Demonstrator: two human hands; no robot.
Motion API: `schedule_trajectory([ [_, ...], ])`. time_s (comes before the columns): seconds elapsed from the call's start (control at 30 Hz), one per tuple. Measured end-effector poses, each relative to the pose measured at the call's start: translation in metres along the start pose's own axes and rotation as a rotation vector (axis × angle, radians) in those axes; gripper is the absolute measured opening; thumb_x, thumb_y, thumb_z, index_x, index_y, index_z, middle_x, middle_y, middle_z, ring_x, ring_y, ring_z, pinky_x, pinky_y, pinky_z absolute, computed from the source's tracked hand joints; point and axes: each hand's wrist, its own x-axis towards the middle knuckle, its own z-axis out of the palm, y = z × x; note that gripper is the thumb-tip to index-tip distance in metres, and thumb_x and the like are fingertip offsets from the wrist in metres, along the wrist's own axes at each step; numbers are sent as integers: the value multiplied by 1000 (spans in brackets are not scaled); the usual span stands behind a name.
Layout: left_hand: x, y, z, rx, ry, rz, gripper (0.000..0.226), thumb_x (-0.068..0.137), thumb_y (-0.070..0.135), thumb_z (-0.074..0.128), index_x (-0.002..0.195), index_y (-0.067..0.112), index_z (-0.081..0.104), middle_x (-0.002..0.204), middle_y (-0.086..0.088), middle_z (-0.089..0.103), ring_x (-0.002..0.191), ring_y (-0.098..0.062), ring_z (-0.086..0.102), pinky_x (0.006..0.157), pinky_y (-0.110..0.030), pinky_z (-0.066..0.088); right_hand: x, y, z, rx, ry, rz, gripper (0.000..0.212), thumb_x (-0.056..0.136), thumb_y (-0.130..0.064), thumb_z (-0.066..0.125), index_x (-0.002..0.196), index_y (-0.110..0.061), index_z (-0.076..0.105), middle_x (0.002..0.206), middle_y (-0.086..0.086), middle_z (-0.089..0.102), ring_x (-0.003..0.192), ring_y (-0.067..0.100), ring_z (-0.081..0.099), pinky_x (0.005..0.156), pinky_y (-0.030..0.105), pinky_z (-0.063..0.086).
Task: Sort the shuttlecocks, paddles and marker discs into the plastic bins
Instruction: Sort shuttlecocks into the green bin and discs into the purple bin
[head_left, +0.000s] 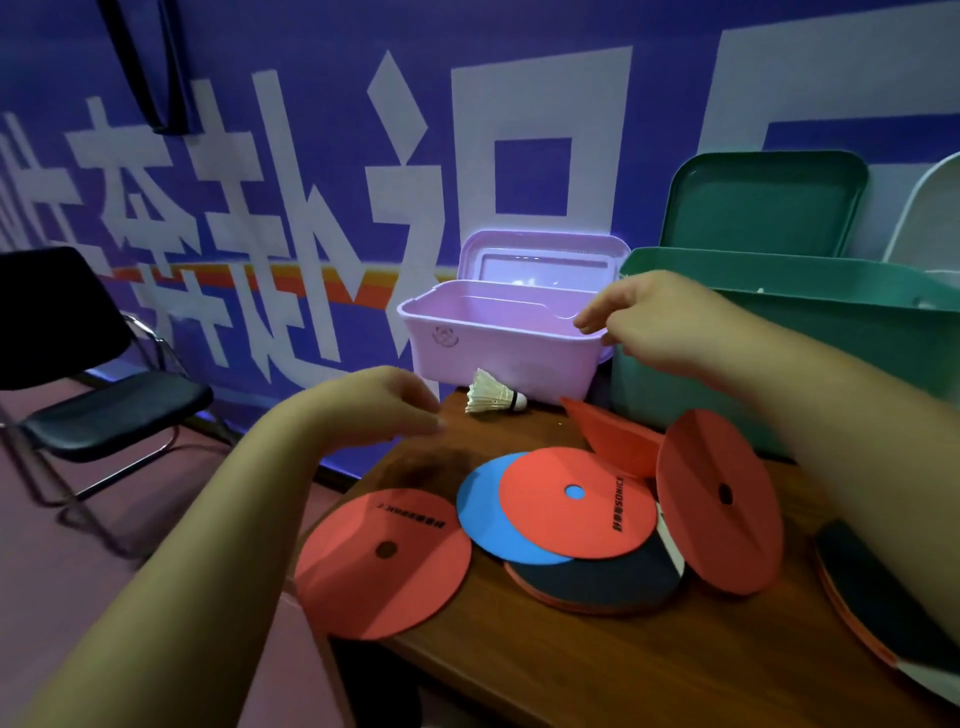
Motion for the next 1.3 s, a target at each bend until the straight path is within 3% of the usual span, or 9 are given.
schedule_trajectory([
  [0.17, -30, -1, 19, 300, -156, -145, 75, 70, 58, 89, 135, 33, 60, 128, 11, 64, 114, -16, 61, 104, -42, 51, -44, 11, -22, -167, -154, -49, 67, 81, 14, 36, 107, -29, 81, 107, -18, 77, 88, -23, 61, 67, -1, 42],
  [0.37, -38, -3, 34, 227, -116, -139, 55, 77, 38, 91, 123, 28, 63, 118, 6, 65, 109, -18, 61, 100, -42, 52, -84, 25, -38, -343, -368, -77, 63, 86, 0, 56, 124, -48, 70, 126, -23, 68, 116, 1, 64, 103, 32, 52],
  [0.53, -42, -4, 37, 240, -92, -113, 35, 80, 40, 89, 105, 28, 68, 105, 5, 70, 97, -16, 63, 76, -33, 48, -98, 40, -28, -497, -349, -123, 62, 87, -18, 75, 141, -44, 60, 118, -19, 58, 110, 11, 61, 98, 30, 50],
  [0.67, -51, 0, 36, 280, -49, -75, 38, 81, 47, 87, 110, 29, 71, 107, 6, 69, 96, -15, 63, 77, -31, 48, -99, 53, -22, -530, -211, -171, 49, 86, -26, 80, 132, -38, 67, 111, -8, 57, 109, 18, 60, 96, 34, 50],
  [0.77, -60, 8, 35, 284, -28, -21, 34, 84, 43, 85, 111, 29, 70, 106, 8, 66, 95, -13, 61, 76, -30, 47, -101, 56, -24, -481, -137, -179, 23, 86, -27, 81, 105, -39, 74, 101, -12, 62, 104, 16, 63, 92, 33, 51],
  [0.87, -71, 16, 27, 230, 17, 52, 24, 87, 38, 82, 107, 33, 68, 104, 8, 66, 96, -13, 62, 77, -30, 48, -105, 52, -30, -364, -96, -170, 15, 85, -28, 82, 90, -39, 74, 93, -17, 70, 94, 7, 67, 86, 31, 54],
  [1.07, -96, 35, -6, -50, 25, 85, 8, 91, 34, 79, 98, 35, 75, 101, 7, 73, 95, -18, 73, 81, -38, 60, -112, 31, -48, -197, -138, -180, 13, 85, -28, 85, 91, -37, 78, 84, -18, 75, 78, -1, 68, 74, 26, 52],
  [1.2, -110, 45, -27, -253, 104, 92, 7, 94, 30, 75, 101, 27, 75, 92, 3, 77, 78, -17, 77, 58, -27, 59, -111, 20, -49, 85, -151, -163, 11, 90, -26, 83, 97, -28, 75, 82, -7, 75, 68, 5, 63, 66, 29, 47],
  [1.3, -105, 46, -36, -550, 164, 107, 14, 95, 26, 73, 104, 17, 73, 97, -3, 77, 85, -26, 76, 68, -34, 62, -107, 16, -39, 210, -96, -101, 11, 94, -25, 79, 100, -23, 69, 78, 0, 66, 65, 14, 57, 51, 28, 46],
])
